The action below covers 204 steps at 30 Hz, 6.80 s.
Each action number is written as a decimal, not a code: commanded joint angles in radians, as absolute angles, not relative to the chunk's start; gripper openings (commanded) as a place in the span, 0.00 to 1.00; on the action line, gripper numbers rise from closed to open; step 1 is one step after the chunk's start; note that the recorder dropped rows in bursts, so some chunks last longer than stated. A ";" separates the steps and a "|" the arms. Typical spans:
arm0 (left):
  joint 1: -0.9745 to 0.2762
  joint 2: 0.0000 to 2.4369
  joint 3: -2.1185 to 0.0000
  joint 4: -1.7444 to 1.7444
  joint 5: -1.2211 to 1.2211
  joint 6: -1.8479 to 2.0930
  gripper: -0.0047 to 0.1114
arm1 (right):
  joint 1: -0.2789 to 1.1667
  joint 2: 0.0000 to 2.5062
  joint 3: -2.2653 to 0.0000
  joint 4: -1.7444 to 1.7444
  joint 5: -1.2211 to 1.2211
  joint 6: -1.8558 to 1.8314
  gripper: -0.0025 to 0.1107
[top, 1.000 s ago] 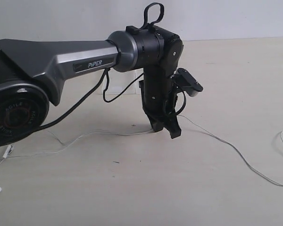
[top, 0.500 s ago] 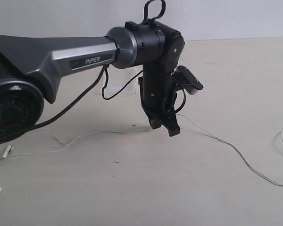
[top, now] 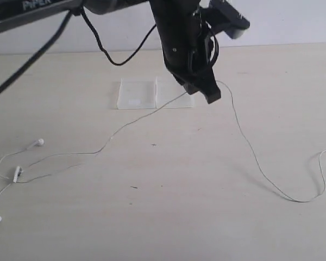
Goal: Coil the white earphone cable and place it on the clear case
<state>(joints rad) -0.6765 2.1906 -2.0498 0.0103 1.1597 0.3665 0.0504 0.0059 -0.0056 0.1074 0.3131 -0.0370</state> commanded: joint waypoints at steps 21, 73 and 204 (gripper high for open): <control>-0.680 1.771 -2.050 0.000 1.188 0.270 0.04 | 0.045 0.000 0.000 0.107 0.305 -0.040 0.02; -0.680 1.552 -2.224 -0.084 1.144 0.125 0.04 | 0.045 0.000 0.000 0.119 -0.013 -0.040 0.02; -0.677 1.548 -2.224 -0.006 1.124 0.077 0.04 | 0.381 1.536 -0.864 -1.387 -0.949 1.018 0.39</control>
<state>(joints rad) -0.6765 1.5494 -2.2185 -0.0080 1.1240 0.0779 0.3827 1.5507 -0.8660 -1.3848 -0.9584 1.0026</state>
